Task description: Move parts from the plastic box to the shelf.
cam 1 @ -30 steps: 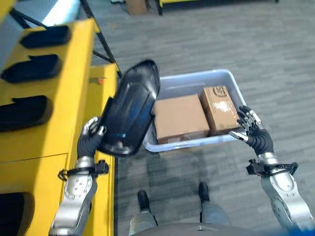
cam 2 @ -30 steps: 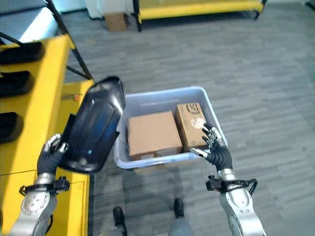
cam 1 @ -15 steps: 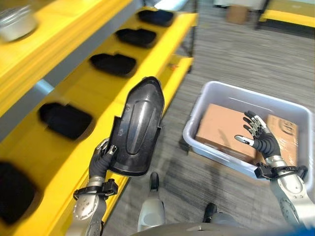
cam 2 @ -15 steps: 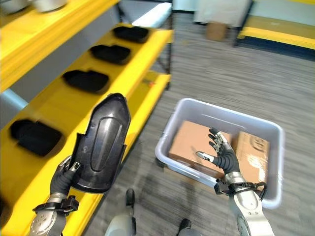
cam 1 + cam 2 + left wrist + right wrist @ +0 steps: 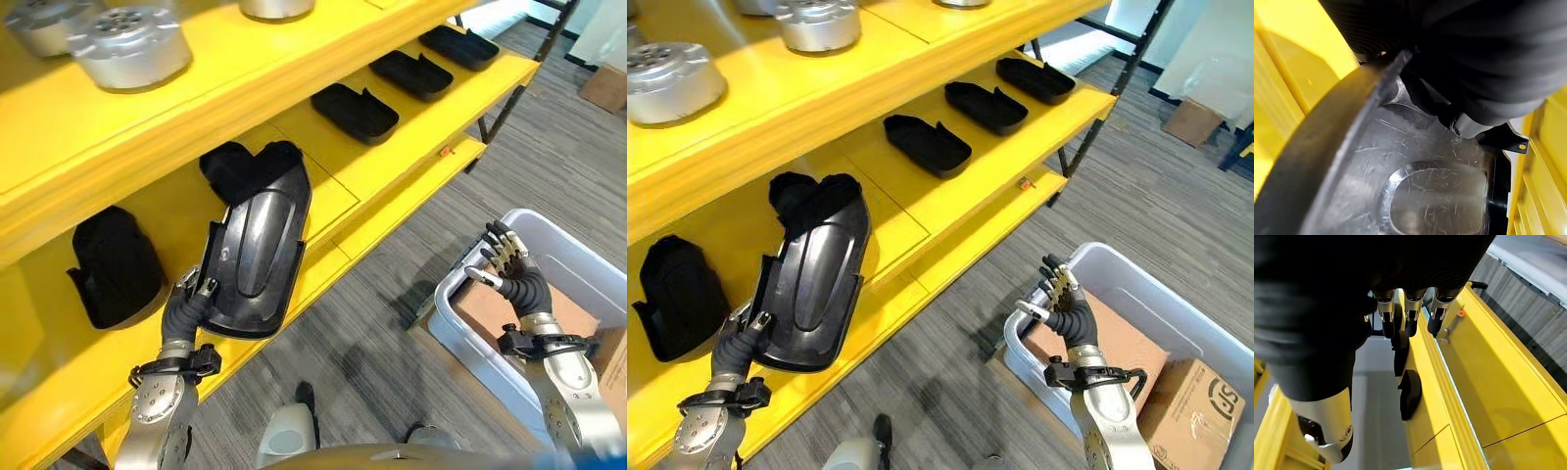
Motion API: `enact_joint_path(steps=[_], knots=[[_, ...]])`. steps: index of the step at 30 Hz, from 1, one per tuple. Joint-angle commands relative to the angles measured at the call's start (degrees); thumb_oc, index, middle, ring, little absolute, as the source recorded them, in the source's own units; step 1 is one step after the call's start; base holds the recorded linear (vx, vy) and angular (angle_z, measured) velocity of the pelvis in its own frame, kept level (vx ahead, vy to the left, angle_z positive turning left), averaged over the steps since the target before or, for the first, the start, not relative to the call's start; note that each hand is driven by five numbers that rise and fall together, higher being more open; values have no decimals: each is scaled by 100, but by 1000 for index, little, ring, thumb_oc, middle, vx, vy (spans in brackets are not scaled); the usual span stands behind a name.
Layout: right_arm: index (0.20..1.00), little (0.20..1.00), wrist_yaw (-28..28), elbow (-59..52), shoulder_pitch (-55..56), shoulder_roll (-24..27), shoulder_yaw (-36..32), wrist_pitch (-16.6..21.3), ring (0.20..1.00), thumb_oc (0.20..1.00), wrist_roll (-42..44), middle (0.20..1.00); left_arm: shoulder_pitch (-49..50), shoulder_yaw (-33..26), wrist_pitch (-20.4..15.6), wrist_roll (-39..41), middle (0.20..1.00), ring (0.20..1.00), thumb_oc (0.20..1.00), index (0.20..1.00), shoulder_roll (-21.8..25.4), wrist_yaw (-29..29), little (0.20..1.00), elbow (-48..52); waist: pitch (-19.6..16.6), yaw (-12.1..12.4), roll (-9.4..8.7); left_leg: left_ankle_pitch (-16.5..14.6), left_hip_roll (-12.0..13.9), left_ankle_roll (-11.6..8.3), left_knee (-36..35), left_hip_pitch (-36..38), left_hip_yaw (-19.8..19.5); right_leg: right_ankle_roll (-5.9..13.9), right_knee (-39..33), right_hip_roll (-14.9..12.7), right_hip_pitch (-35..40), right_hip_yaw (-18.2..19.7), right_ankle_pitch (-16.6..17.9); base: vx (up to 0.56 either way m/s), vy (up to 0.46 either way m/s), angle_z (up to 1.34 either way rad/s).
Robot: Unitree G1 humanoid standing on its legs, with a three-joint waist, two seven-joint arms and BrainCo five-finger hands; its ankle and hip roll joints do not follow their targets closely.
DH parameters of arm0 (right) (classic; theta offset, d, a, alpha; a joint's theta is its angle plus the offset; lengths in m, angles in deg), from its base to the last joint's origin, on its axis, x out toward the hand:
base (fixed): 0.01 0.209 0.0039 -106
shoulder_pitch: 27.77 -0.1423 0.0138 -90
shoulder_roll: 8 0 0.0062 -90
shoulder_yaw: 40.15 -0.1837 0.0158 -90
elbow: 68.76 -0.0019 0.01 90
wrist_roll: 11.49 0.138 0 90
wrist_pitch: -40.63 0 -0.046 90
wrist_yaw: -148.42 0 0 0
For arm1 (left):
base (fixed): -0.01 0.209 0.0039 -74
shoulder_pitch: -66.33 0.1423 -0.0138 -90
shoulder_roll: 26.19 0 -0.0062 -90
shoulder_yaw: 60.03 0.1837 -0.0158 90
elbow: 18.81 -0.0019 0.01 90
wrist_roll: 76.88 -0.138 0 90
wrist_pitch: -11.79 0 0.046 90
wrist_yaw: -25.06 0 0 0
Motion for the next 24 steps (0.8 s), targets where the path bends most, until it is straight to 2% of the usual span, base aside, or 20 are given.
enact_joint_path(steps=[1,2,4,5,6,7,8,9,10,12,13,14,16,17,18,20,21,22,23,24], knots=[[1000,1000,16,78,-234,107,-109,222,1000,1000,179,1000,-190,-415,-464,-126,200,200,200,200,-4,100,200,544,-115,15,93,-145,218,-161,-492,416,95,520,446,-497,-246,102,2,78,290,40],[1000,1000,-4,99,-266,73,-72,207,1000,1000,136,1000,-182,-449,-475,-139,200,200,200,200,15,138,200,561,-123,54,58,-208,38,-65,-447,377,64,644,342,-637,-234,170,283,45,160,27],[1000,1000,-17,114,-274,41,-34,195,1000,1000,108,1000,-181,-450,-470,-169,200,200,200,200,28,151,200,563,-133,61,50,-209,-60,-10,-487,381,42,703,316,-701,-251,208,404,65,221,15],[1000,1000,-41,158,-283,-18,19,178,1000,1000,87,1000,-190,-423,-474,-207,200,200,200,200,59,164,200,558,-154,26,65,-206,-192,75,-605,424,-21,747,378,-740,-319,414,525,51,345,20],[1000,1000,-66,188,-343,-87,83,174,1000,1000,106,1000,-283,-320,-517,-273,200,200,200,200,179,200,200,493,-120,-224,95,27,-325,179,-842,474,-168,586,454,-409,-725,1532,559,31,262,28],[1000,1000,-67,191,-349,-86,84,175,1000,1000,106,1000,-289,-321,-523,-273,200,200,200,200,178,200,200,485,-131,-190,96,38,-315,175,-865,473,-132,577,473,-402,-772,1576,556,9,279,33],[1000,1000,-18,170,-364,-63,149,162,1000,1000,122,1000,-357,-239,-552,-314,200,200,200,200,229,212,200,410,-79,-347,155,219,-335,224,-1024,555,-245,423,735,336,-1068,2393,130,17,136,40],[1000,1000,-18,171,-370,-62,147,163,1000,1000,123,1000,-364,-238,-554,-314,200,200,200,200,228,212,200,407,-88,-333,160,245,-327,220,-1039,539,-232,409,736,345,-1100,2405,147,24,176,38],[1000,1000,37,180,-356,-36,167,164,1000,1000,136,1000,-368,-245,-546,-363,200,200,200,200,241,200,200,402,-68,-335,167,293,-363,258,-1111,578,-299,345,985,666,-1164,2475,-116,-11,64,37],[1000,1000,103,218,-364,-21,215,175,1000,1000,199,1000,-414,-222,-509,-423,200,200,200,200,275,178,200,379,-50,-375,150,439,-433,304,-1227,587,-409,218,1446,1200,-1273,2472,-426,-49,85,34],[1000,1000,123,283,-389,-18,271,206,1000,1000,264,1000,-460,-187,-491,-459,200,200,200,200,286,160,200,366,-81,-407,48,477,-544,323,-1197,561,-510,194,1602,1658,-1304,2656,-556,-107,12,40],[1000,1000,145,282,-405,-7,330,209,1000,1000,318,1000,-462,-200,-508,-430,200,200,200,200,256,167,200,335,-112,-352,-23,486,-584,284,-1139,489,-554,44,1202,1778,-1185,2816,-729,-103,-48,41],[1000,1000,165,272,-396,12,346,212,1000,1000,335,1000,-437,-238,-505,-457,200,200,200,200,229,159,200,338,-130,-288,-71,492,-617,272,-1127,485,-559,5,867,1712,-1000,2813,-735,-96,-80,31],[1000,1000,175,260,-378,55,365,233,1000,1000,351,1000,-352,-273,-548,-407,200,200,200,200,144,115,200,379,-168,-228,-108,485,-631,259,-1058,365,-514,-34,354,1788,-799,3046,-784,-154,-110,14],[1000,1000,182,250,-389,100,368,235,1000,1000,355,1000,-286,-308,-579,-338,200,200,200,200,115,105,200,400,-152,-165,-110,504,-597,224,-939,225,-434,-51,113,1817,-726,3058,-721,-233,-142,-3],[1000,1000,197,211,-450,214,348,244,1000,1000,352,1000,-285,-326,-584,-245,200,200,200,200,101,78,200,438,-51,-57,-87,557,-620,163,-558,-117,-369,-92,-115,1779,-676,2942,-642,-268,-99,0],[1000,1000,189,194,-470,288,287,264,1000,1000,346,1000,-340,-302,-584,-184,200,200,200,200,113,50,200,429,26,-73,-75,502,-641,105,-134,-393,-302,-131,-128,1743,-700,2861,-623,-214,-59,5],[1000,1000,190,194,-471,289,287,264,1000,1000,346,1000,-341,-302,-584,-183,200,200,200,200,112,50,200,428,20,-78,-71,492,-639,104,-112,-412,-307,-131,-126,1746,-709,2855,-624,-305,-45,15],[1000,1000,144,170,-518,381,195,300,1000,1000,303,1000,-450,-206,-577,-93,200,200,200,200,126,1,200,425,151,-221,-85,368,-426,30,489,-615,272,-211,-7,1610,-823,2644,-639,-198,-20,27],[1000,1000,142,173,-527,384,194,301,1000,1000,302,1000,-460,-207,-577,-92,200,200,200,200,122,0,200,421,150,-222,-72,338,-411,25,551,-657,270,-216,14,1620,-845,2642,-649,-286,-35,55]])
